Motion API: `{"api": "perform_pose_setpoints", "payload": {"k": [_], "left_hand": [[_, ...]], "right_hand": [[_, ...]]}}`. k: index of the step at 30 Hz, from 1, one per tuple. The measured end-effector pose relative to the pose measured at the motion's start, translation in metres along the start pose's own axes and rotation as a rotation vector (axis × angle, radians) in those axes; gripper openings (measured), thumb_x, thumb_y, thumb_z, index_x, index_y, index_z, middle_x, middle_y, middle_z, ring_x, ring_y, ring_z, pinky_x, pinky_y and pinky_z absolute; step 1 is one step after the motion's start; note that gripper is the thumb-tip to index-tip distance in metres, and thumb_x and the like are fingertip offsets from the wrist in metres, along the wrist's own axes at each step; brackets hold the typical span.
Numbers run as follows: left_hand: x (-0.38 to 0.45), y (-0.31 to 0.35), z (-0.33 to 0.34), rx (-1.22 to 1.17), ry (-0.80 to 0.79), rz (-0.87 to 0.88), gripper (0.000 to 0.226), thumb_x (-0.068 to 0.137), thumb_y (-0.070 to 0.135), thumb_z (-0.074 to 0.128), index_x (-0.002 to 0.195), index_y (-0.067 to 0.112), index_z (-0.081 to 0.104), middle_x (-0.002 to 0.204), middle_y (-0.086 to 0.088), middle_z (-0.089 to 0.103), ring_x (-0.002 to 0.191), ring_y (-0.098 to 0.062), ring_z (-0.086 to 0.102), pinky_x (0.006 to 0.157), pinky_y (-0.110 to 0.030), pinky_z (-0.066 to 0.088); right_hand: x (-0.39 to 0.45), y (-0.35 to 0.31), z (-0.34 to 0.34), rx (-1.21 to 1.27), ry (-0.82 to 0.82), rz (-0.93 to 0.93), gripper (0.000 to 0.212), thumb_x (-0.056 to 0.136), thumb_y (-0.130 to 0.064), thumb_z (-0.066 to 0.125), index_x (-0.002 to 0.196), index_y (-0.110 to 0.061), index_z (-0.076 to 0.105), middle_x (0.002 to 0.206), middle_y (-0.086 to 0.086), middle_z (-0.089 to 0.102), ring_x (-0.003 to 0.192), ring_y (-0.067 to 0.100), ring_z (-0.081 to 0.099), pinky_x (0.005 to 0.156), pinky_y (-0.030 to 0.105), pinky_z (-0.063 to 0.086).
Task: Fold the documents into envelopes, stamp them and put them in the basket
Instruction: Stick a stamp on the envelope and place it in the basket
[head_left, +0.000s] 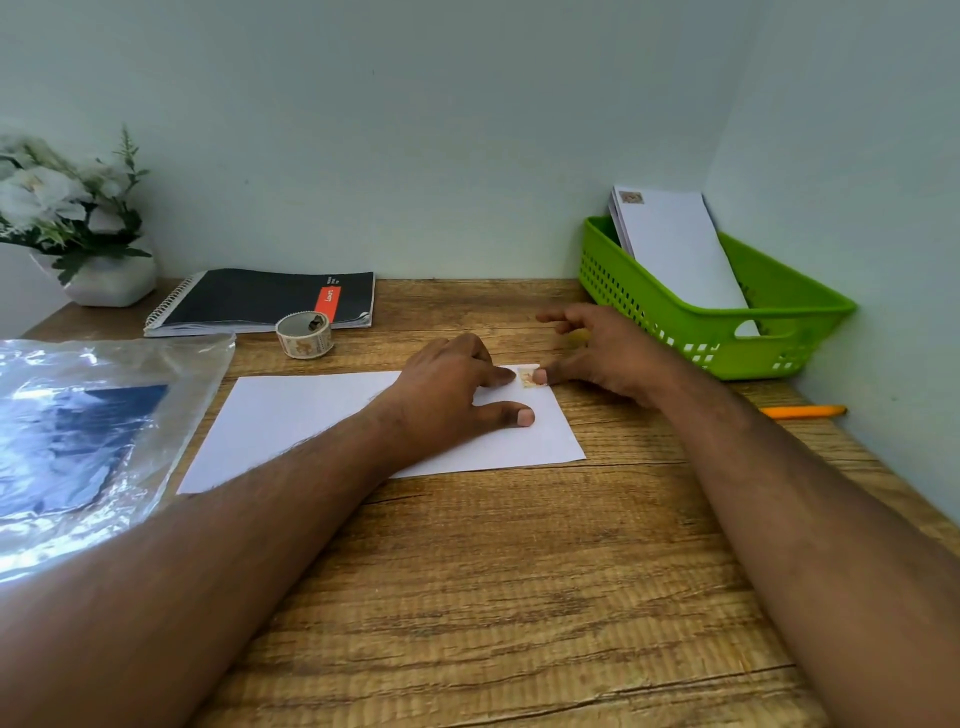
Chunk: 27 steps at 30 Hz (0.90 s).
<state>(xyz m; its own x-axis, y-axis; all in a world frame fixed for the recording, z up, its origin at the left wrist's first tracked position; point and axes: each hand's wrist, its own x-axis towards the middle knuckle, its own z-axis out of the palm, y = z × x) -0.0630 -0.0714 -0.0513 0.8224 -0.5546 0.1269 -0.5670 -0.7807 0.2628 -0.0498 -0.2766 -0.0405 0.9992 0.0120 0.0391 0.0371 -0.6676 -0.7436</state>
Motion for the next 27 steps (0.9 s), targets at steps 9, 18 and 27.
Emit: {"api": "perform_pose_setpoints", "payload": {"k": [9, 18, 27], "left_hand": [[-0.003, 0.003, -0.003, 0.015, 0.007, -0.04, 0.07, 0.081, 0.067, 0.053, 0.139, 0.028, 0.05, 0.132, 0.001, 0.046, 0.122, -0.016, 0.039, 0.099, -0.029, 0.03], [-0.002, 0.0, 0.0, 0.022, 0.0, -0.042, 0.086, 0.08, 0.069, 0.053, 0.151, 0.029, 0.026, 0.141, -0.003, 0.043, 0.131, -0.021, 0.036, 0.11, -0.038, 0.028], [-0.003, 0.001, 0.001, -0.072, 0.032, -0.054, 0.094, 0.078, 0.066, 0.059, 0.152, 0.03, 0.015, 0.14, -0.002, 0.047, 0.134, -0.022, 0.035, 0.114, -0.041, 0.024]], "right_hand": [[-0.002, -0.001, 0.004, 0.075, 0.017, -0.013, 0.071, 0.068, -0.033, 0.084, 0.132, -0.034, 0.053, 0.131, -0.006, 0.051, 0.102, 0.007, 0.057, 0.08, 0.022, 0.045], [-0.003, -0.01, 0.009, -0.181, -0.069, -0.052, 0.089, 0.07, -0.04, 0.082, 0.145, -0.037, 0.035, 0.15, -0.001, 0.036, 0.136, 0.016, 0.036, 0.102, 0.027, 0.032], [0.007, -0.005, 0.034, -0.448, 0.355, -0.063, 0.066, 0.08, -0.052, 0.068, 0.138, -0.025, 0.049, 0.138, 0.004, 0.053, 0.125, 0.022, 0.05, 0.099, 0.034, 0.043]]}}
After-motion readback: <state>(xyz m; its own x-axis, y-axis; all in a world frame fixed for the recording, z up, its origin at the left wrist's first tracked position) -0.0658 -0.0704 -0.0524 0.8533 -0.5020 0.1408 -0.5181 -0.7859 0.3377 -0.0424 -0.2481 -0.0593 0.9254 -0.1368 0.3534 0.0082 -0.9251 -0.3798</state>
